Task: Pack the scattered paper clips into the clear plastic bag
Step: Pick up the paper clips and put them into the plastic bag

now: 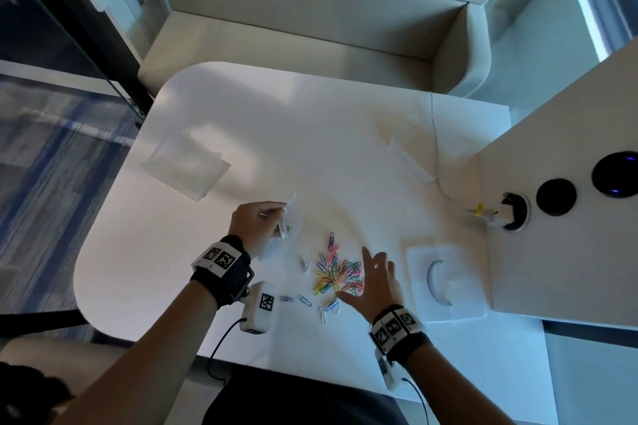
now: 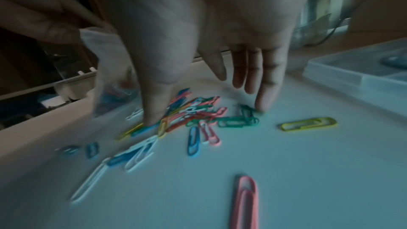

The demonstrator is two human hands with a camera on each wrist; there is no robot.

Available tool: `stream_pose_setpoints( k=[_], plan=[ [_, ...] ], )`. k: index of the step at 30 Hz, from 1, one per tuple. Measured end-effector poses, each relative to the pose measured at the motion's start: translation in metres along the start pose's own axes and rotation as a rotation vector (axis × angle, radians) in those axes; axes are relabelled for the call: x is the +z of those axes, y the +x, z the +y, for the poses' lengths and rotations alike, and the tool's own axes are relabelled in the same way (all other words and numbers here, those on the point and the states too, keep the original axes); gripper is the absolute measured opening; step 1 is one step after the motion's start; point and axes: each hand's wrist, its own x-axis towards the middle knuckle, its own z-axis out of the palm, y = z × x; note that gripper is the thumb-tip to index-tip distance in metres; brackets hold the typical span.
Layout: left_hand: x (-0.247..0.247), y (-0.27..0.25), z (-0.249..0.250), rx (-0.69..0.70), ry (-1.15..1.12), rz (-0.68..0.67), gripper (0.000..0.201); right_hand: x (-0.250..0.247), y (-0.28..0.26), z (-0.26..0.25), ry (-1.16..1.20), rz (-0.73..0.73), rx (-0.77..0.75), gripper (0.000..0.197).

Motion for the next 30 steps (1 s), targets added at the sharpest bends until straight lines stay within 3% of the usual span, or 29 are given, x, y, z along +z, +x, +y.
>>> stream_pose_setpoints(
  k=[2,5,9,15,18,21,24,27,30],
  plan=[
    [0.002,-0.003,0.001,0.003,0.011,-0.002,0.018,0.0,0.003,-0.006,0.027,-0.043,0.042,0.127],
    [0.004,-0.005,0.001,0.007,0.037,-0.009,0.017,0.009,0.004,-0.026,0.131,-0.047,-0.037,0.125],
    [0.003,-0.008,-0.001,0.033,0.097,0.002,0.016,0.014,0.012,-0.048,0.167,0.004,-0.118,0.096],
    [0.002,-0.016,0.002,0.024,0.106,0.017,0.017,0.017,0.022,-0.052,0.298,0.133,-0.25,0.027],
    [0.002,-0.019,-0.002,0.012,0.092,0.025,0.014,0.015,0.029,-0.05,0.288,0.146,-0.288,0.012],
    [0.005,-0.02,-0.004,0.012,0.092,0.034,0.017,0.004,0.039,-0.044,0.327,0.126,-0.216,0.011],
    [0.011,-0.022,-0.002,-0.006,0.051,0.036,0.016,-0.013,0.046,-0.032,0.579,0.149,-0.05,0.006],
    [0.017,-0.023,0.0,-0.032,0.017,0.012,0.018,-0.036,0.047,-0.024,1.111,0.053,0.236,0.006],
    [0.023,-0.021,-0.003,-0.06,-0.012,0.021,0.017,-0.066,0.042,-0.042,1.613,-0.113,0.231,0.015]
  ],
)
